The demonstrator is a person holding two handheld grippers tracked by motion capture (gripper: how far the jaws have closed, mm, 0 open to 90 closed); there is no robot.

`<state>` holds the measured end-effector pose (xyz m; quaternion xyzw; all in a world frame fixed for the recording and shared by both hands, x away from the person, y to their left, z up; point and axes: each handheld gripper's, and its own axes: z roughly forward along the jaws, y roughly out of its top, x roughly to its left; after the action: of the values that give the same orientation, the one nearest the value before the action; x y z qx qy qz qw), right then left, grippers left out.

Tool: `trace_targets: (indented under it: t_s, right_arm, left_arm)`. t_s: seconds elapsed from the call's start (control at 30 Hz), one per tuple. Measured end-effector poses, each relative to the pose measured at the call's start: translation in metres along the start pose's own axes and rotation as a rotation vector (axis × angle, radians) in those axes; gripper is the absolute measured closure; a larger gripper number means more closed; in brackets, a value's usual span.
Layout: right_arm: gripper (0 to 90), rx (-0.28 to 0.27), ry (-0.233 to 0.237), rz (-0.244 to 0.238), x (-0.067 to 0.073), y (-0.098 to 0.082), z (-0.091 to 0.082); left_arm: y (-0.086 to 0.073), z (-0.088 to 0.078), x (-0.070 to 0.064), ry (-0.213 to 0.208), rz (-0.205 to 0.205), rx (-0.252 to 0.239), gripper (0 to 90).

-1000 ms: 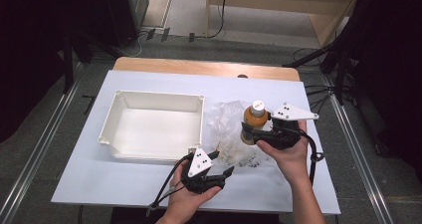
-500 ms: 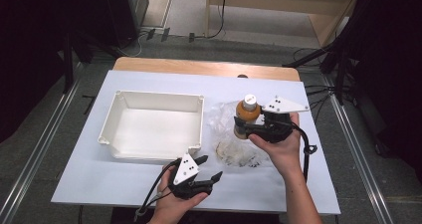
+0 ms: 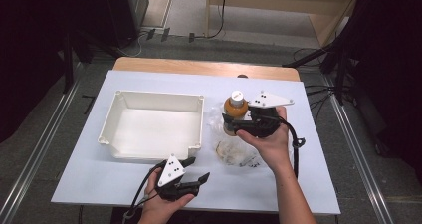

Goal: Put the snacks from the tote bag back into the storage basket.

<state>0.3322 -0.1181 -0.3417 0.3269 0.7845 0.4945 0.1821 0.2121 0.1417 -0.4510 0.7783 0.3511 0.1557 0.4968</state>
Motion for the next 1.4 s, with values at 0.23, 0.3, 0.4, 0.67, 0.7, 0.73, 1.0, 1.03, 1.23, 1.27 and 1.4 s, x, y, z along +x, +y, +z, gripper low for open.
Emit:
trace_targets:
  t_s: [0.23, 0.3, 0.4, 0.67, 0.7, 0.73, 1.0, 1.03, 1.23, 1.27, 1.4]
  right_arm:
    - [32.1, 0.001, 0.012, 0.000, 0.004, 0.001, 0.010]
    - [32.1, 0.005, 0.016, 0.005, 0.005, 0.002, 0.012]
    - [32.1, 0.007, 0.020, 0.000, 0.007, 0.003, 0.015]
    - [32.1, 0.011, 0.032, -0.007, 0.011, 0.006, 0.022]
    - [32.1, 0.011, 0.033, -0.007, 0.012, 0.006, 0.022]
    - [32.1, 0.010, 0.033, -0.006, 0.012, 0.006, 0.023]
    - [32.1, 0.015, 0.044, -0.006, 0.015, 0.007, 0.028]
    - [32.1, 0.015, 0.045, -0.009, 0.015, 0.007, 0.029]
    - [32.1, 0.014, 0.055, -0.012, 0.018, 0.009, 0.033]
    - [32.0, 0.012, 0.056, -0.012, 0.019, 0.010, 0.033]
    - [32.1, 0.013, 0.059, -0.014, 0.020, 0.012, 0.036]
  left_arm:
    - [-0.004, -0.009, 0.012, 0.025, -0.008, -0.003, 32.7]
    - [-0.004, -0.012, 0.016, 0.026, -0.016, -0.011, 33.5]
    - [-0.005, -0.018, 0.022, 0.029, -0.018, -0.013, 33.0]
    - [-0.007, -0.032, 0.035, 0.078, -0.016, -0.044, 26.5]
    - [-0.007, -0.034, 0.037, 0.083, -0.021, -0.048, 26.5]
    - [-0.008, -0.036, 0.040, 0.088, -0.024, -0.050, 25.4]
    - [-0.008, -0.058, 0.059, 0.115, -0.047, -0.094, 16.6]
    - [-0.008, -0.061, 0.062, 0.115, -0.040, -0.096, 15.8]
    - [-0.013, -0.083, 0.078, 0.142, -0.041, -0.097, 13.7]
    - [-0.013, -0.083, 0.078, 0.142, -0.041, -0.097, 13.6]
    - [-0.016, -0.091, 0.084, 0.146, -0.051, -0.104, 13.0]
